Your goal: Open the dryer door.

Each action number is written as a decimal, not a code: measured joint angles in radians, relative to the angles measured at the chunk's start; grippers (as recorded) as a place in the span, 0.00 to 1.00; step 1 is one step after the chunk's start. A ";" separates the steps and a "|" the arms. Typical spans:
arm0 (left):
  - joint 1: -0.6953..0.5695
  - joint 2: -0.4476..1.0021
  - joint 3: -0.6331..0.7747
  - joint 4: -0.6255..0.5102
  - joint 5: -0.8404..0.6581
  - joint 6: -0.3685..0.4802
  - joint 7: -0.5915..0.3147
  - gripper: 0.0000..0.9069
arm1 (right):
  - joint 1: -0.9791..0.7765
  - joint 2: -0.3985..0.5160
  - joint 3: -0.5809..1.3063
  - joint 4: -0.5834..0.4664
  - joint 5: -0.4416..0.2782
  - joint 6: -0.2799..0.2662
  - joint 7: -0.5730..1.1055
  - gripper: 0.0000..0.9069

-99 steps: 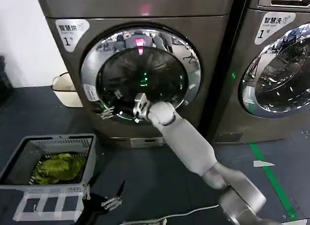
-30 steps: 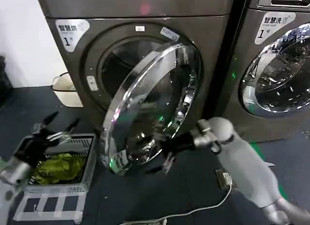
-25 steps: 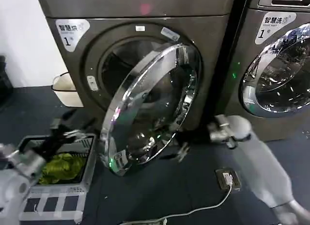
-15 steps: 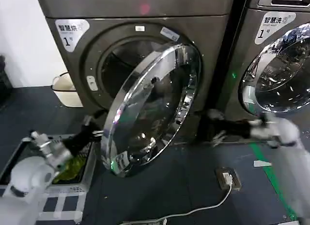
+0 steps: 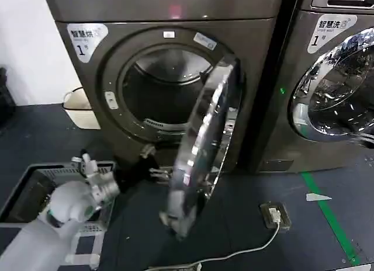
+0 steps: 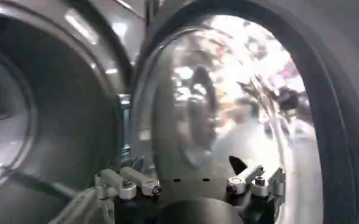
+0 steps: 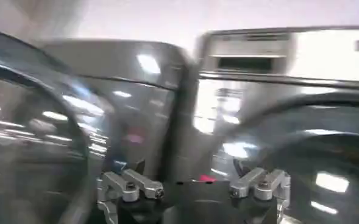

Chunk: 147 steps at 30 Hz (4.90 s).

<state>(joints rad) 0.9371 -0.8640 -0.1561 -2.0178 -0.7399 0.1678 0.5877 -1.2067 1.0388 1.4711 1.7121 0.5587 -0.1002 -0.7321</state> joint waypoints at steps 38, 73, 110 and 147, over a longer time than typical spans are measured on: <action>-0.607 -0.608 0.694 0.572 0.086 -0.064 -0.118 1.00 | -0.343 -0.033 0.623 -0.052 -0.081 -0.065 0.510 1.00; -0.668 -0.745 0.700 0.839 0.305 -0.196 -0.306 1.00 | -0.372 -0.031 0.685 -0.037 -0.079 -0.045 0.512 1.00; -0.929 0.330 1.106 0.256 0.300 -0.345 -0.041 1.00 | -0.327 -0.077 0.766 0.000 -0.313 -0.062 0.484 1.00; -0.804 0.960 0.942 0.341 0.777 -0.313 0.005 1.00 | -0.237 -0.126 0.740 0.001 -0.421 -0.067 0.477 1.00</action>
<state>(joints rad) 0.1330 0.0957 0.7859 -1.6765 0.0374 -0.1452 0.5929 -1.4440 0.9126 2.2114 1.7130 0.1379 -0.1671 -0.2550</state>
